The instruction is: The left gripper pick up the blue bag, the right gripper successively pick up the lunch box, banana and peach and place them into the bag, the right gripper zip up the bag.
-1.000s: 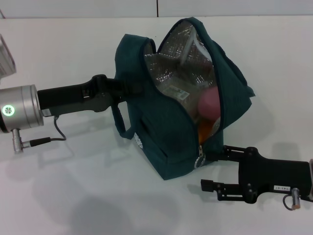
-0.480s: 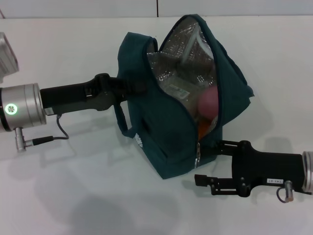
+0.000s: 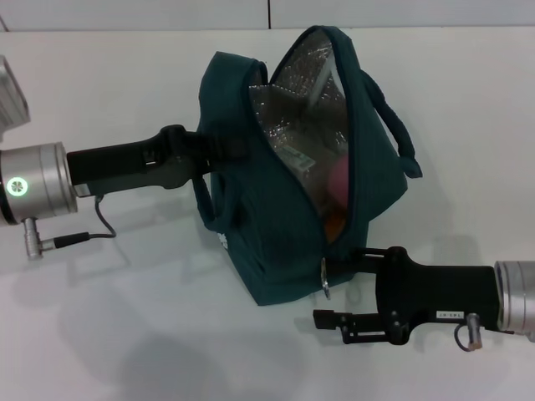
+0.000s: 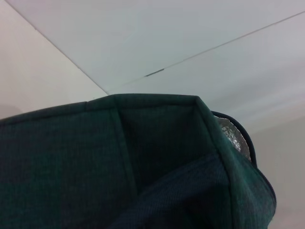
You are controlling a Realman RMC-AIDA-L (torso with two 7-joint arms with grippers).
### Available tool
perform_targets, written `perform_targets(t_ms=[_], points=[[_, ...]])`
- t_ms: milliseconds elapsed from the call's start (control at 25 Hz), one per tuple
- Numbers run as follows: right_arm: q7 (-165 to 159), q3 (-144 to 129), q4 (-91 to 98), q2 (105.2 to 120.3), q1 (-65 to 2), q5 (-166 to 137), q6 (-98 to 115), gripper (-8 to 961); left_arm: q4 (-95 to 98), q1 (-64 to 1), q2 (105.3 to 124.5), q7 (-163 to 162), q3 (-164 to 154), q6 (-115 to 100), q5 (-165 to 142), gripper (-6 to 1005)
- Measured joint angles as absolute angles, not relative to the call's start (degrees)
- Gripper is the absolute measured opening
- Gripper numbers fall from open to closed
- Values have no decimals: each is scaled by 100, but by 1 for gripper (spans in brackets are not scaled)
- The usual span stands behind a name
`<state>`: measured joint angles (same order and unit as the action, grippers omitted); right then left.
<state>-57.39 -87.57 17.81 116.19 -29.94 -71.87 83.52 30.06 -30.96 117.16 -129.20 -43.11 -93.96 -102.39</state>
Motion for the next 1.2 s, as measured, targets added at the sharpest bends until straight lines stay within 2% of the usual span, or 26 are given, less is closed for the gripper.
perform_targets(t_ms=[1200], points=[[-5756,-9126,1793,11619,-2990,-6938,8402,581,2963,-3082,11725,-12947,-4333,-9386,-10275,77]])
